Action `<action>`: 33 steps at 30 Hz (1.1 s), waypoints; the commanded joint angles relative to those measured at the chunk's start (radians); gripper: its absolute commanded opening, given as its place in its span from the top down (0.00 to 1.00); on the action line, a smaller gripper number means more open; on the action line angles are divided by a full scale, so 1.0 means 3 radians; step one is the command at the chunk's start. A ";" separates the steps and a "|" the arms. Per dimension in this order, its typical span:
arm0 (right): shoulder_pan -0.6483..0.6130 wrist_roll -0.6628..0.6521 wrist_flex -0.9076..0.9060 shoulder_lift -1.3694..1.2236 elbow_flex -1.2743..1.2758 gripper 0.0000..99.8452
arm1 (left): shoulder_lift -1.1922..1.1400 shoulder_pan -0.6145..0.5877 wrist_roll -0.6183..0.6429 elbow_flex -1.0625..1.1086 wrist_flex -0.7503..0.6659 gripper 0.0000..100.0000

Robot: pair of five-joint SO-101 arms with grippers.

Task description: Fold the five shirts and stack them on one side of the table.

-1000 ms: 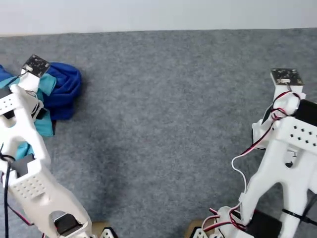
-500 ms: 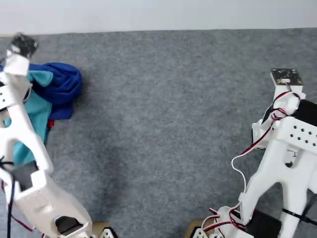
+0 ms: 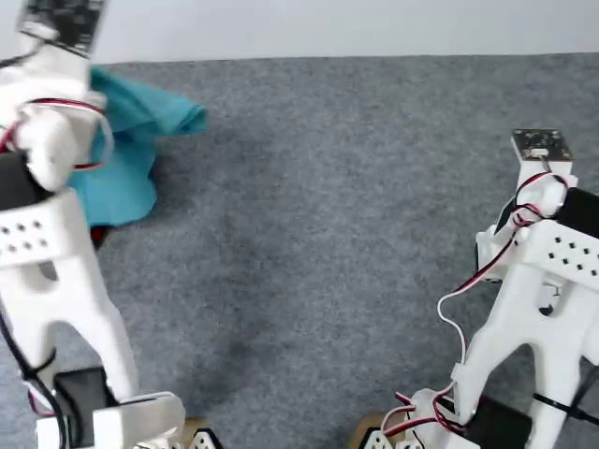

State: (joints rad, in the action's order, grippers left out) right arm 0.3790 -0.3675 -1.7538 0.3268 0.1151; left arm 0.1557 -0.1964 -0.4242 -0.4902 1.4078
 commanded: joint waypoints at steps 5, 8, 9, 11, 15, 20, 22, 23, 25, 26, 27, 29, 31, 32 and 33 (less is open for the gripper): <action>-0.0013 0.0005 -0.0141 0.0570 0.0450 0.99 | 0.0399 0.0967 0.0051 -0.0136 -0.0010 1.00; -0.0013 0.0000 -0.0136 0.0826 0.0798 0.99 | 0.0389 0.1212 0.0302 -0.0115 0.0031 1.00; -0.0013 0.0000 -0.0136 0.0918 0.0885 0.99 | 0.0384 0.1304 0.0384 -0.0110 0.0056 1.00; -0.0013 -0.0005 -0.0136 0.1087 0.1008 0.99 | 0.0292 0.1468 0.0465 -0.0023 0.0061 1.00; -0.0013 -0.0005 -0.0136 0.1399 0.1095 0.99 | -0.0041 0.1560 0.0557 0.0059 0.0066 1.00; -0.0013 -0.0005 -0.0136 0.1609 0.1115 0.99 | -0.0225 0.1509 0.0747 0.0069 0.0102 1.00; -0.0013 -0.0005 -0.0141 0.1629 0.1115 0.99 | -0.0225 0.1509 0.0726 0.0059 0.0205 1.00; -0.0013 -0.0005 -0.0141 0.1639 0.1115 0.99 | -0.0220 0.1509 0.0726 0.0059 0.0261 1.00; -0.0013 -0.0005 -0.0141 0.1644 0.1115 0.99 | -0.0251 0.1463 0.0655 0.0074 0.0430 1.00; -0.0013 -0.0005 -0.0141 0.1649 0.1115 0.99 | -0.0256 0.1376 0.0568 0.0115 0.0511 1.00; -0.0013 -0.0005 -0.0141 0.1649 0.1115 0.99 | -0.0256 0.1294 0.0496 0.0192 0.0552 1.00; -0.0013 -0.0005 -0.0141 0.1655 0.1115 0.99 | -0.0251 0.1043 0.0389 0.0355 0.0573 1.00; -0.0013 -0.0005 -0.0141 0.1655 0.1115 0.99 | -0.0251 0.0706 0.0302 0.0483 0.0557 1.00; -0.0013 -0.0005 -0.0141 0.1655 0.1115 0.99 | -0.0251 0.0537 0.0240 0.0545 0.0542 1.00; -0.0013 -0.0005 -0.0141 0.1655 0.1115 0.99 | -0.0251 0.0389 0.0153 0.0611 0.0511 1.00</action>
State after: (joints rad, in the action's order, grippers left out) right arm 0.3790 -0.3675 -1.7538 0.8025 0.4557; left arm 0.0713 0.0537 -0.3230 -0.3353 1.5735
